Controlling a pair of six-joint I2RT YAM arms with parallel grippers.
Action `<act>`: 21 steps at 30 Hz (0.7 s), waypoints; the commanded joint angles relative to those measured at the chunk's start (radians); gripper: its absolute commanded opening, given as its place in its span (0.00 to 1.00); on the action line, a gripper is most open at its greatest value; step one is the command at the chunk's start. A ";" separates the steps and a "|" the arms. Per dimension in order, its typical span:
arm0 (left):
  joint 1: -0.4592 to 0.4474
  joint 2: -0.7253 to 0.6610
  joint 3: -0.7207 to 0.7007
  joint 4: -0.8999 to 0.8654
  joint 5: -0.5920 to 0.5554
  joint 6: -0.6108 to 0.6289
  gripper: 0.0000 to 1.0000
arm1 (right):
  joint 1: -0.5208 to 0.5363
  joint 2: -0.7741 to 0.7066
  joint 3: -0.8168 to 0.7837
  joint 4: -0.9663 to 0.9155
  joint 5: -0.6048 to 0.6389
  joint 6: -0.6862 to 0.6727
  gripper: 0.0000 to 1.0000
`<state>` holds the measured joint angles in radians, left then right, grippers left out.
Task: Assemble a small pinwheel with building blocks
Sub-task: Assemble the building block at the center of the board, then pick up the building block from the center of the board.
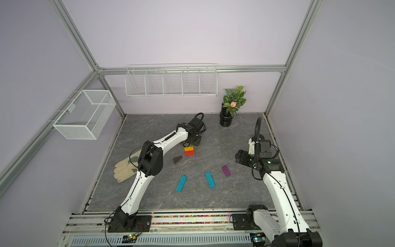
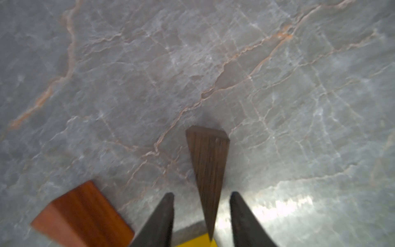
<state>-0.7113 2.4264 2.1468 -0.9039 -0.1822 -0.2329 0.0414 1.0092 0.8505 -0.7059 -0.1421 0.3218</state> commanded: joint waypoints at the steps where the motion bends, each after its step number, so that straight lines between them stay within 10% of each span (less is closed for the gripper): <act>1: 0.006 -0.146 -0.063 0.062 0.027 -0.051 0.55 | 0.040 0.071 -0.024 -0.038 -0.019 -0.010 0.83; 21: -0.008 -0.630 -0.716 0.333 0.318 -0.263 0.67 | 0.305 0.552 0.129 -0.054 0.133 -0.154 0.82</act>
<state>-0.7094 1.8400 1.4689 -0.6140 0.0795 -0.4629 0.3344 1.5215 0.9478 -0.7471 -0.0566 0.2100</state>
